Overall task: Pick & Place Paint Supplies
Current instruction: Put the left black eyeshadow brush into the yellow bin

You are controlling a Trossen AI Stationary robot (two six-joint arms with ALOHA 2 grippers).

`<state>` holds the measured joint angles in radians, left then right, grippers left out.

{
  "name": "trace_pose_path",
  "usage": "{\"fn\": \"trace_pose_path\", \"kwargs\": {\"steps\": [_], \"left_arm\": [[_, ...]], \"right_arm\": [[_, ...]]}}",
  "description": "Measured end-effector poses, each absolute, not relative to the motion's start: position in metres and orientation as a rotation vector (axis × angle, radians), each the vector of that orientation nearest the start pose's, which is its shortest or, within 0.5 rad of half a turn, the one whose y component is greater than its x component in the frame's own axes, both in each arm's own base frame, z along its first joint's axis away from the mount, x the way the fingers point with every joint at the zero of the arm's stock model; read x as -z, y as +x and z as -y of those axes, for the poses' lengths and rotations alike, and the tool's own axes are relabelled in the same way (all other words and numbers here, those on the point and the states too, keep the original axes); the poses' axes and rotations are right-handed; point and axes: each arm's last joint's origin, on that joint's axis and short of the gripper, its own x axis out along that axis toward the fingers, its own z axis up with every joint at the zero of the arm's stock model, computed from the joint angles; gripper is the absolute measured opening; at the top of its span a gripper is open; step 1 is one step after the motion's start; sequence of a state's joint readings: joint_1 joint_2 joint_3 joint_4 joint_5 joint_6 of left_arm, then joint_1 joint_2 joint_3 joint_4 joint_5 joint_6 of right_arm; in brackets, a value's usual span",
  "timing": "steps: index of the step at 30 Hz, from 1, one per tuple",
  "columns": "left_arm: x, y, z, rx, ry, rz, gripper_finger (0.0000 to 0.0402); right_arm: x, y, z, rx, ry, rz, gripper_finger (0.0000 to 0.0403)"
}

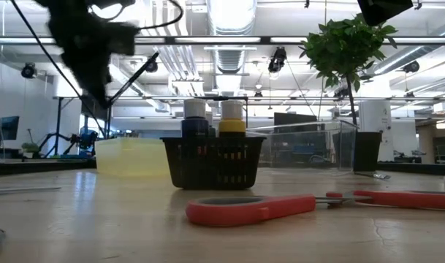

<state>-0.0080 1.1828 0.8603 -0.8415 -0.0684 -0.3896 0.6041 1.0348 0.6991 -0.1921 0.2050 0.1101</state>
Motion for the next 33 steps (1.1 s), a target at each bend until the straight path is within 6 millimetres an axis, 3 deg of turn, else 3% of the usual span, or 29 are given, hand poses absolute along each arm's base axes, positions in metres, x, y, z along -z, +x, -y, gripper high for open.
{"fn": "trace_pose_path", "kwargs": {"steps": [4, 9, 13, 17, 21, 25, 33], "left_arm": [[-0.259, 0.216, -0.028, -0.308, -0.246, -1.119, 0.0], [-0.272, 0.227, -0.072, -0.353, -0.203, -1.233, 0.0], [-0.27, 0.241, -0.108, -0.365, -0.226, -1.333, 0.0], [-0.253, 0.255, -0.136, -0.35, -0.253, -1.484, 0.0], [-0.228, 0.267, -0.148, -0.28, -0.267, -1.646, 0.0002], [-0.212, 0.272, -0.153, -0.228, -0.246, -1.752, 0.0033], [-0.223, 0.267, -0.152, -0.261, -0.188, -1.759, 0.0109]], "right_arm": [[-0.258, 0.184, -0.12, -0.362, -0.104, -0.508, 0.0263], [-0.258, 0.184, -0.12, -0.365, -0.111, -0.507, 0.0263], [-0.258, 0.184, -0.12, -0.364, -0.112, -0.51, 0.0263], [-0.257, 0.183, -0.119, -0.364, -0.114, -0.514, 0.0263], [-0.252, 0.182, -0.119, -0.365, -0.12, -0.528, 0.0263], [-0.246, 0.181, -0.118, -0.362, -0.127, -0.544, 0.0263], [-0.25, 0.182, -0.118, -0.363, -0.146, -0.525, 0.0263]]}}
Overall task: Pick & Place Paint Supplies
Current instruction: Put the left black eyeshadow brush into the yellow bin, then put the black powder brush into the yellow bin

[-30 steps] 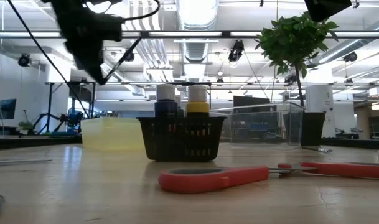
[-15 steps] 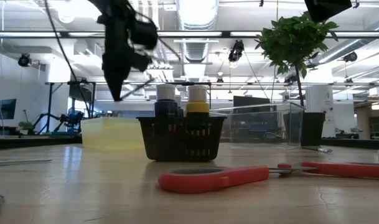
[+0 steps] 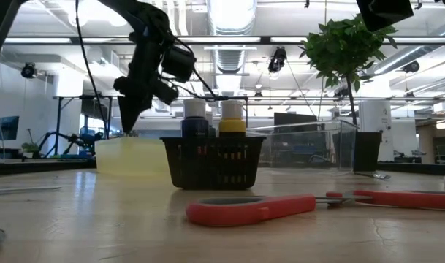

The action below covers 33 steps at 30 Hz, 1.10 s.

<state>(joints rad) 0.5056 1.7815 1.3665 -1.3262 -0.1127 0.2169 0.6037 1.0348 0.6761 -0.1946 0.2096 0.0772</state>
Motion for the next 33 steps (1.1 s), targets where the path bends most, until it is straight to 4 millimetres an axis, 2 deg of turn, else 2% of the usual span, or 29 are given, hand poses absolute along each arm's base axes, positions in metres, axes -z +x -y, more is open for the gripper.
{"fn": "trace_pose_path", "kwargs": {"steps": [4, 7, 10, 13, 17, 21, 26, 33], "left_arm": [[-0.243, 0.256, -0.143, -0.241, -0.247, -1.738, 0.0127], [-0.263, 0.247, -0.13, -0.138, -0.36, -1.626, 0.0131], [-0.277, 0.239, -0.108, -0.008, -0.423, -1.512, 0.0131], [-0.283, 0.236, -0.08, 0.074, -0.385, -1.425, 0.0131], [-0.279, 0.241, -0.035, 0.216, -0.254, -1.309, 0.0132], [-0.265, 0.256, 0.017, 0.366, -0.09, -1.15, 0.0132], [-0.249, 0.269, 0.076, 0.422, 0.1, -0.976, 0.0132], [-0.231, 0.278, 0.137, 0.466, 0.172, -0.854, 0.0132]], "right_arm": [[-0.251, 0.183, -0.118, -0.362, -0.148, -0.524, 0.0263], [-0.251, 0.183, -0.118, -0.36, -0.148, -0.523, 0.0263], [-0.251, 0.183, -0.118, -0.358, -0.151, -0.522, 0.0263], [-0.251, 0.183, -0.118, -0.355, -0.152, -0.522, 0.0263], [-0.251, 0.183, -0.118, -0.355, -0.152, -0.522, 0.0263], [-0.251, 0.183, -0.118, -0.352, -0.149, -0.522, 0.0263], [-0.251, 0.183, -0.118, -0.353, -0.149, -0.523, 0.0263], [-0.251, 0.183, -0.118, -0.352, -0.146, -0.524, 0.0263]]}}
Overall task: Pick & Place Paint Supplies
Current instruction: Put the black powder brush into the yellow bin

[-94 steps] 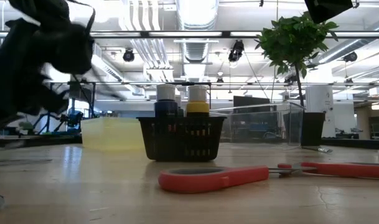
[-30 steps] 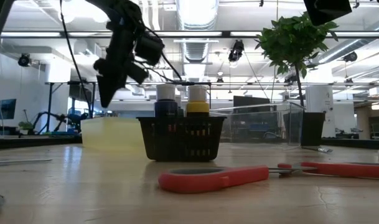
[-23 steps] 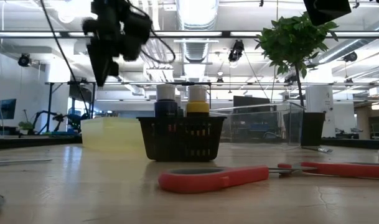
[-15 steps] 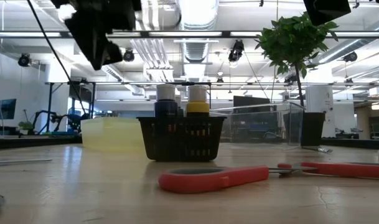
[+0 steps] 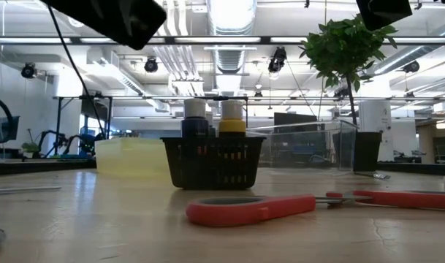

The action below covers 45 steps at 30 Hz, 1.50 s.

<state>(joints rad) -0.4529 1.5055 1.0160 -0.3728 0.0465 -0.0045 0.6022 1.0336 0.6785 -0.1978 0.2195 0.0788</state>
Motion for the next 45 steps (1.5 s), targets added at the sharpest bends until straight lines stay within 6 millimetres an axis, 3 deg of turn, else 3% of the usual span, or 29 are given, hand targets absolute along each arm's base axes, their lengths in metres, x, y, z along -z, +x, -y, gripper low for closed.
{"fn": "trace_pose_path", "kwargs": {"steps": [9, 18, 29, 40, 45], "left_arm": [[-0.19, 0.285, 0.181, 0.513, 0.145, -0.914, 0.0132], [-0.169, 0.299, 0.218, 0.554, 0.186, -0.942, 0.0132], [-0.135, 0.299, 0.223, 0.531, 0.202, -1.032, 0.0132], [-0.12, 0.297, 0.223, 0.529, 0.201, -1.01, 0.0131], [-0.11, 0.297, 0.222, 0.514, 0.188, -0.978, 0.0099]], "right_arm": [[-0.251, 0.183, -0.118, -0.348, -0.132, -0.526, 0.0263], [-0.251, 0.183, -0.118, -0.348, -0.131, -0.525, 0.0263], [-0.25, 0.182, -0.118, -0.345, -0.123, -0.533, 0.0263], [-0.25, 0.182, -0.118, -0.345, -0.123, -0.535, 0.0263], [-0.249, 0.182, -0.117, -0.344, -0.124, -0.536, 0.0263]]}}
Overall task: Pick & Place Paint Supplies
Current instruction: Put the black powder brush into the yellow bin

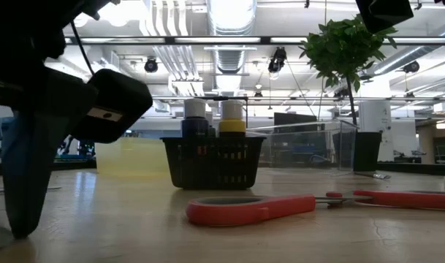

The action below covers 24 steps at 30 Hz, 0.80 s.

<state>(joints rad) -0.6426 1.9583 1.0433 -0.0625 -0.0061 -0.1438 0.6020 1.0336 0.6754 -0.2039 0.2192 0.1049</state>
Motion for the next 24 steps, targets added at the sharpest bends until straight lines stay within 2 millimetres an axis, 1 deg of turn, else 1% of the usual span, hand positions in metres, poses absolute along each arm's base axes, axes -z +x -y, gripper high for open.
{"fn": "trace_pose_path", "kwargs": {"steps": [5, 8, 12, 14, 18, 20, 22, 24], "left_arm": [[-0.102, 0.3, 0.224, 0.479, 0.132, -0.992, 0.0019], [-0.103, 0.3, 0.224, 0.468, 0.109, -0.996, 0.0014], [-0.118, 0.295, 0.22, 0.465, 0.11, -1.001, 0.0009], [-0.131, 0.29, 0.215, 0.442, 0.133, -1.0, 0.0005], [-0.176, 0.278, 0.201, 0.322, 0.194, -0.976, 0.0003], [-0.197, 0.269, 0.19, 0.238, 0.23, -0.956, 0.0002], [-0.221, 0.261, 0.177, 0.146, 0.255, -0.897, 0.0002], [-0.245, 0.252, 0.16, 0.029, 0.28, -0.835, 0.0002]], "right_arm": [[-0.249, 0.182, -0.117, -0.345, -0.125, -0.538, 0.0263], [-0.249, 0.182, -0.117, -0.345, -0.125, -0.538, 0.0263], [-0.249, 0.182, -0.117, -0.345, -0.124, -0.537, 0.0263], [-0.249, 0.182, -0.118, -0.345, -0.123, -0.534, 0.0263], [-0.249, 0.182, -0.118, -0.345, -0.122, -0.532, 0.0263], [-0.249, 0.182, -0.118, -0.345, -0.122, -0.531, 0.0263], [-0.249, 0.182, -0.118, -0.345, -0.122, -0.53, 0.0263], [-0.249, 0.182, -0.118, -0.346, -0.121, -0.529, 0.0263]]}}
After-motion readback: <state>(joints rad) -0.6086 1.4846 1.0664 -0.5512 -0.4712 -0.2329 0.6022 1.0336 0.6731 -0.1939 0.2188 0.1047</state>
